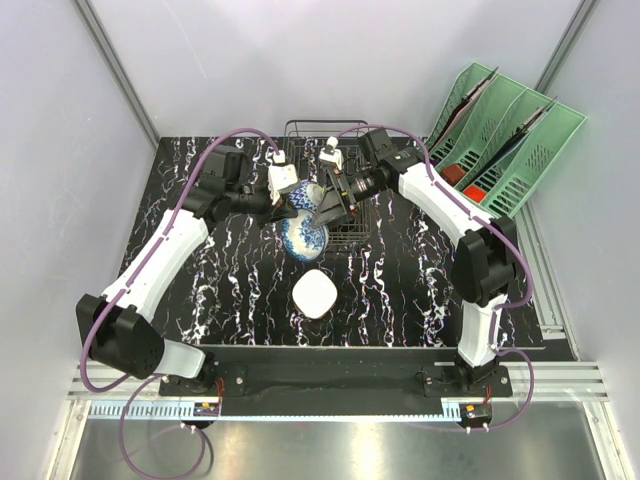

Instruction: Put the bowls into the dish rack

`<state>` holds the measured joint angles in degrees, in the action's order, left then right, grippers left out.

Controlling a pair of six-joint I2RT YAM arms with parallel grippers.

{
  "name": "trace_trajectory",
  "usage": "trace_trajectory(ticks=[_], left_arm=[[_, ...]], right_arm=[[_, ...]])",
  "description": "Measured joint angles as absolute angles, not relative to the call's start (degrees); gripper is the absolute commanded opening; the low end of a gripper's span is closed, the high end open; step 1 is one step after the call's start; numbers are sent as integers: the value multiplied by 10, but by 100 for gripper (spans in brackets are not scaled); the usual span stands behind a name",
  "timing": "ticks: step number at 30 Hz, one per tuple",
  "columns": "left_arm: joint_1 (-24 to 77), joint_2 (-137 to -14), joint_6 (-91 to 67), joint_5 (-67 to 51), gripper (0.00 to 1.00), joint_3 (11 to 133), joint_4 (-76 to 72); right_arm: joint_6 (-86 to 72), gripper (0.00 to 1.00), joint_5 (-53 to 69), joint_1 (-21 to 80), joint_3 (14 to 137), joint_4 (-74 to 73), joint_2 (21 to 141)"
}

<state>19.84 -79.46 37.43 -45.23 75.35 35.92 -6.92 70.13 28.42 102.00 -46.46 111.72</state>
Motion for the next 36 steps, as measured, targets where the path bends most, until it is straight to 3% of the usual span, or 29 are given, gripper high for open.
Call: trace_trajectory(ticks=[27, 29, 30, 32, 33, 36], left_arm=[[209, -795, 353, -424, 0, 754, 344], [209, -794, 351, -423, 0, 753, 343], [209, -794, 350, -424, 0, 753, 342], [209, -792, 346, -424, 0, 750, 337], [209, -791, 344, -423, 0, 748, 335], [209, -791, 339, -423, 0, 745, 333]], right_arm=[[-76, 86, 719, 278, 1020, -456, 1128], [-76, 81, 723, 278, 1020, -456, 1130], [-76, 70, 726, 277, 1019, -455, 1130], [-75, 62, 726, 276, 1018, -452, 1131], [-73, 51, 729, 275, 1016, -450, 1132], [-73, 38, 732, 275, 1014, -448, 1134]])
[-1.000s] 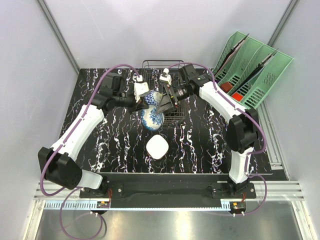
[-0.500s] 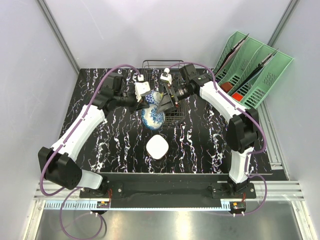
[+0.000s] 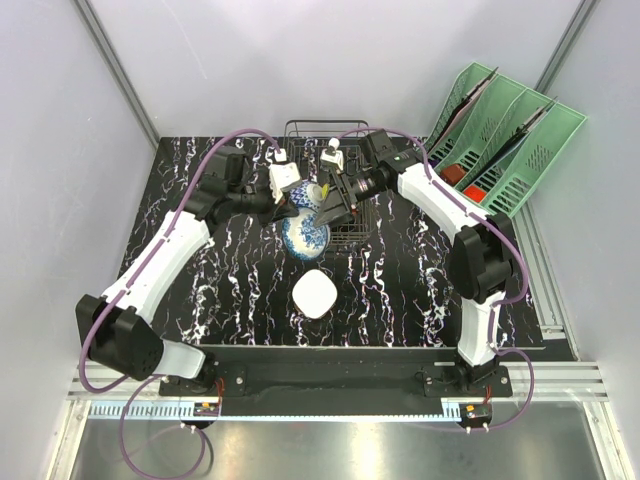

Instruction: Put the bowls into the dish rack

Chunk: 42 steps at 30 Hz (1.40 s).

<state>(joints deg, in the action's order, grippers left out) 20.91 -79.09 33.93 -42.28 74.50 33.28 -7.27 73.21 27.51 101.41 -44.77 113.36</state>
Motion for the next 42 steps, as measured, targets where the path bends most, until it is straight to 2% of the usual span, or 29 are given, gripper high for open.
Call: trace_trajectory(ticks=[1, 3, 4, 5, 6, 7, 10, 11, 14, 24, 27, 35, 42], left_arm=[[209, -791, 339, -423, 0, 745, 333], [209, -791, 338, -423, 0, 744, 333], [209, -791, 337, -423, 0, 744, 333], [209, -791, 337, -423, 1, 744, 333], [210, -791, 336, -423, 6, 744, 333], [210, -791, 335, -423, 27, 744, 332], [211, -791, 333, -418, 58, 744, 322], [212, -791, 332, -416, 75, 744, 315], [213, -791, 329, -412, 85, 744, 298], [209, -789, 302, -360, 99, 744, 281], [186, -782, 282, -325, 99, 745, 265], [49, -736, 224, -263, 99, 734, 228], [26, -704, 228, -264, 99, 651, 251]], right_arm=[[-73, 26, 734, 275, 1013, -448, 1134], [-73, 11, 737, 275, 1012, -448, 1134], [-73, 0, 737, 275, 1012, -448, 1134], [-73, 0, 737, 275, 1012, -448, 1134], [-73, 0, 738, 275, 1012, -448, 1134], [-73, 0, 737, 275, 1012, -448, 1134], [-74, 0, 743, 275, 1012, -449, 1134], [-74, 0, 745, 276, 1012, -449, 1134], [-74, 0, 747, 278, 1012, -449, 1134], [-74, 0, 690, 279, 1010, -449, 1134], [-67, 0, 638, 279, 1023, -467, 1137], [-9, 0, 449, 279, 1214, -552, 1179], [64, 0, 233, 280, 1320, -553, 1182]])
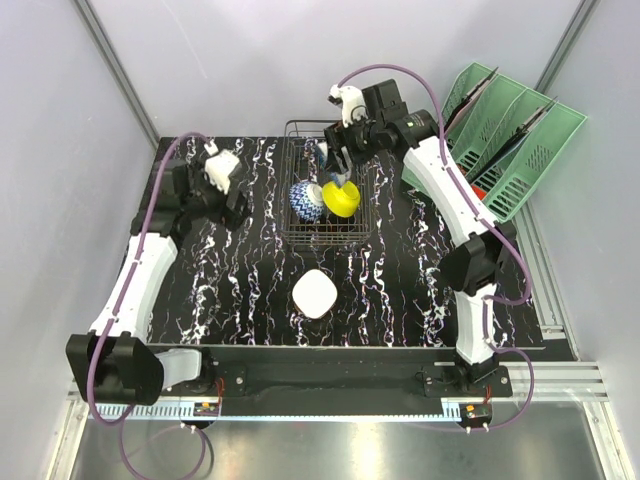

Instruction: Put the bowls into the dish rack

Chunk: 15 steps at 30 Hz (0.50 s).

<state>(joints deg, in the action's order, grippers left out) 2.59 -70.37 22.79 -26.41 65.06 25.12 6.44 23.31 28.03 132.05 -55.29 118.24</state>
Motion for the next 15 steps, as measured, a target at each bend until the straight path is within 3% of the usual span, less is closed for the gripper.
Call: trace_trajectory(ticks=[7, 15], left_arm=[[26, -664, 282, -334, 99, 584, 319], [26, -622, 348, -412, 99, 561, 385]], right_arm=[[145, 0, 64, 280, 1380, -521, 1248], [220, 0, -41, 281, 1431, -469, 1374]])
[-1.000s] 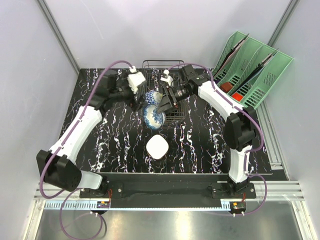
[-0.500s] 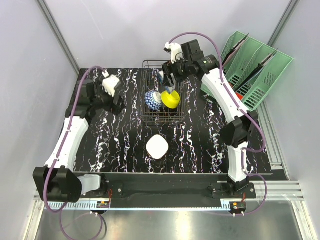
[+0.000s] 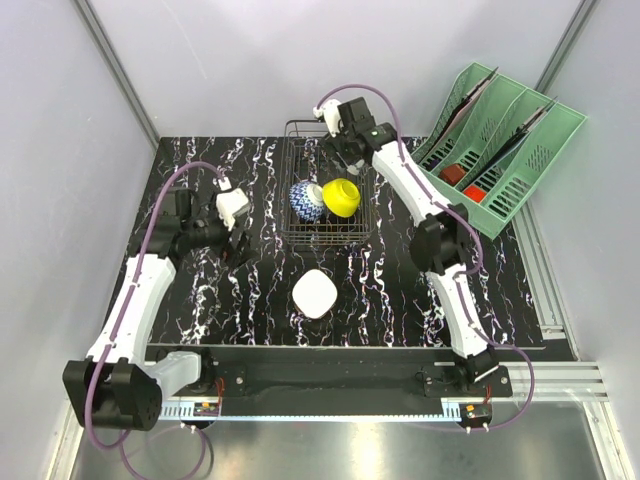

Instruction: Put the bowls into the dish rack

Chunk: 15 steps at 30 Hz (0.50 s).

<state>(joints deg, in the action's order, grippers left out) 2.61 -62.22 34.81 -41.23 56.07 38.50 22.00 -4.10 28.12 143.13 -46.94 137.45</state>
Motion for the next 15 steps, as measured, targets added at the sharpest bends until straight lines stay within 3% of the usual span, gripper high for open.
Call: trace_trajectory(ticks=[7, 15], left_arm=[[26, -640, 360, -421, 99, 546, 410], [25, -677, 360, -422, 99, 546, 411]], right_arm=[[284, 0, -90, 281, 1511, -427, 1471], [333, 0, -114, 281, 1522, -370, 1506]])
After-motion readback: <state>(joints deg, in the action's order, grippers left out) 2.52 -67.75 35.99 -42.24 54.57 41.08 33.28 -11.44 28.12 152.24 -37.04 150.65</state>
